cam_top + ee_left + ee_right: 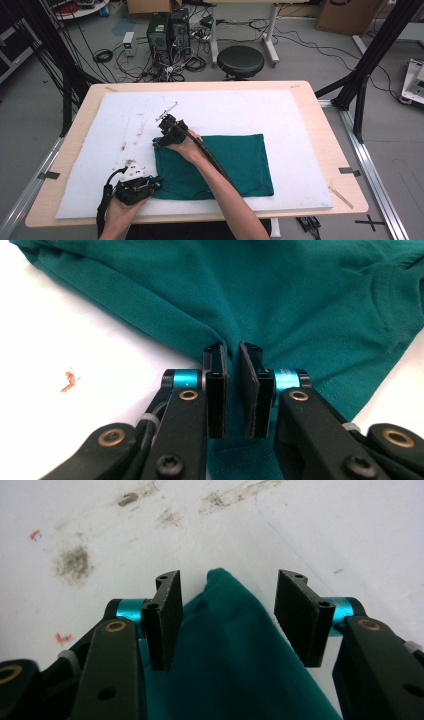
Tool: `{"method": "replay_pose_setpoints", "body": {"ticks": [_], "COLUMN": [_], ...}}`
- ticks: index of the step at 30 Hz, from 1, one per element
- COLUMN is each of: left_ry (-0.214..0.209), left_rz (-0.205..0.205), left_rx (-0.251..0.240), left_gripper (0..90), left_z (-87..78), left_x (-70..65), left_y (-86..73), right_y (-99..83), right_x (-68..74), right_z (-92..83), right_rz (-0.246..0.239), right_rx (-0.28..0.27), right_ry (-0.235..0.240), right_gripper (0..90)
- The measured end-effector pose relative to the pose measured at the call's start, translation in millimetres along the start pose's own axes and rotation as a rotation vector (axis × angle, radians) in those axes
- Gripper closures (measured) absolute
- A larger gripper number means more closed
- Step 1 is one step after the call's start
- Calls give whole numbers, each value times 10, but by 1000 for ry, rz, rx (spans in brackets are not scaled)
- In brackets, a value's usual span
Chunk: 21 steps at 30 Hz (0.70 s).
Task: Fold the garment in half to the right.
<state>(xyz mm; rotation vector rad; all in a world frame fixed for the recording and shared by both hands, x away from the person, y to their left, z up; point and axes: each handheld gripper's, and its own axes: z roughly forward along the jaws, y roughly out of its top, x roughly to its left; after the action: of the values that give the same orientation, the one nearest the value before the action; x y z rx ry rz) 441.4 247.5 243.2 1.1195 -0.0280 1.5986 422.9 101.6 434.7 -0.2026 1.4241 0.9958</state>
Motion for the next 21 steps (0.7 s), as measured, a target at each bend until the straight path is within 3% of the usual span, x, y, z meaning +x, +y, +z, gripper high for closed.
{"method": "replay_pose_setpoints", "body": {"ticks": [2,11,16,21], "left_ry": [0,4,4,-4], "left_rz": [-1,4,4,-7], "left_rx": [0,0,0,1], "left_gripper": [818,817,818,819], "left_z": [0,-1,-1,-3], "left_x": [0,-5,-5,7], "left_y": [0,-1,-1,0], "right_y": [24,89,93,100], "right_x": [-17,-10,4,45], "right_z": [29,161,194,208], "right_rz": [14,54,55,14], "right_rx": [0,44,47,53], "right_ry": [22,18,-1,-30], "right_gripper": [466,517,634,804]}}
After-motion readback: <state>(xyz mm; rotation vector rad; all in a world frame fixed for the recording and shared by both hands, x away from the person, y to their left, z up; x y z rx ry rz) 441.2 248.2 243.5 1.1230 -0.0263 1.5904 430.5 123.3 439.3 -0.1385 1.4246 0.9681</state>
